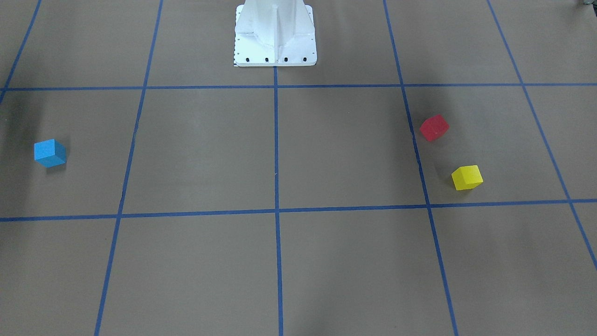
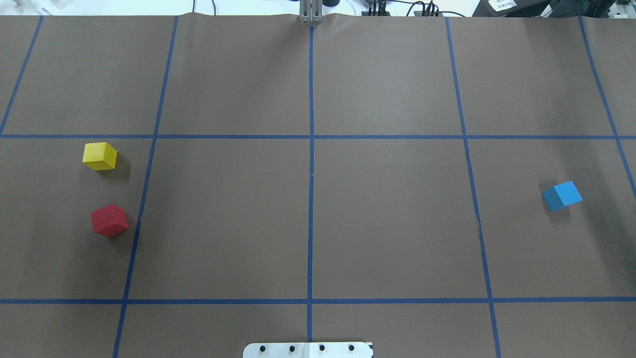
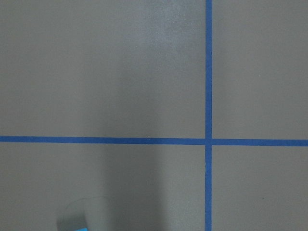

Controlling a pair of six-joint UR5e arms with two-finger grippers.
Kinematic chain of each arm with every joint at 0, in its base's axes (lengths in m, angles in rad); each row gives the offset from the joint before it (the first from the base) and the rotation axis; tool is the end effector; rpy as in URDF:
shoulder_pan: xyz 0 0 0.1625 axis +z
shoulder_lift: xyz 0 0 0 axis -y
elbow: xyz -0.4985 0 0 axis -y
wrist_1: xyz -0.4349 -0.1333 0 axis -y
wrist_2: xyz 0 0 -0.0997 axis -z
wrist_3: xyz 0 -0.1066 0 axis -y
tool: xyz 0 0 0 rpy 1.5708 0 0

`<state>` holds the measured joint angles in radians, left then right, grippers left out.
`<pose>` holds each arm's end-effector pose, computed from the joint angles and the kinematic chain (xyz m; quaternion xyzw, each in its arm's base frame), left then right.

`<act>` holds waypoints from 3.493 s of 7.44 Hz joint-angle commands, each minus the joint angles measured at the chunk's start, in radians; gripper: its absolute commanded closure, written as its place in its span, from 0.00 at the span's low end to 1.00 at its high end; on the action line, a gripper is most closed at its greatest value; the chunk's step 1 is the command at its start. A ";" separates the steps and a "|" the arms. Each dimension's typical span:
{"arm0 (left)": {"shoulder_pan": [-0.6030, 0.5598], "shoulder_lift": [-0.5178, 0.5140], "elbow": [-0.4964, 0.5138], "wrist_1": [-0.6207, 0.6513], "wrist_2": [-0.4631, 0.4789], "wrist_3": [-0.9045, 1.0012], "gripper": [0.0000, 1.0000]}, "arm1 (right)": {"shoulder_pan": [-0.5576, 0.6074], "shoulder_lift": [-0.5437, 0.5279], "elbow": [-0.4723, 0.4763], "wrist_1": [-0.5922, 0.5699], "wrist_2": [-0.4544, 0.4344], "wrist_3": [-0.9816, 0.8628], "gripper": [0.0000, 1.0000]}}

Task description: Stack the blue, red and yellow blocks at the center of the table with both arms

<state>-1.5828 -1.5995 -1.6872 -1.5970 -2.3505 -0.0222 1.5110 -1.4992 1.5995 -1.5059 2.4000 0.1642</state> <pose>-0.0650 -0.5551 0.6556 0.0772 0.3791 0.0167 0.9220 0.0200 -0.5808 0.6708 0.0302 -0.4074 0.0144 0.9126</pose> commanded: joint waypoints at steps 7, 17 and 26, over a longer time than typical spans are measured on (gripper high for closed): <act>0.003 0.007 -0.077 -0.003 0.017 -0.002 0.00 | -0.059 -0.006 0.049 0.053 -0.024 0.030 0.01; 0.080 0.016 -0.174 -0.014 0.042 -0.004 0.00 | -0.494 -0.162 0.162 0.296 -0.163 0.450 0.01; 0.080 0.021 -0.175 -0.017 0.039 0.001 0.00 | -0.531 -0.130 0.068 0.300 -0.167 0.290 1.00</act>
<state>-1.5033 -1.5796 -1.8623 -1.6126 -2.3115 -0.0221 0.9796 -1.6362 1.6705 -1.2142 2.2271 0.4555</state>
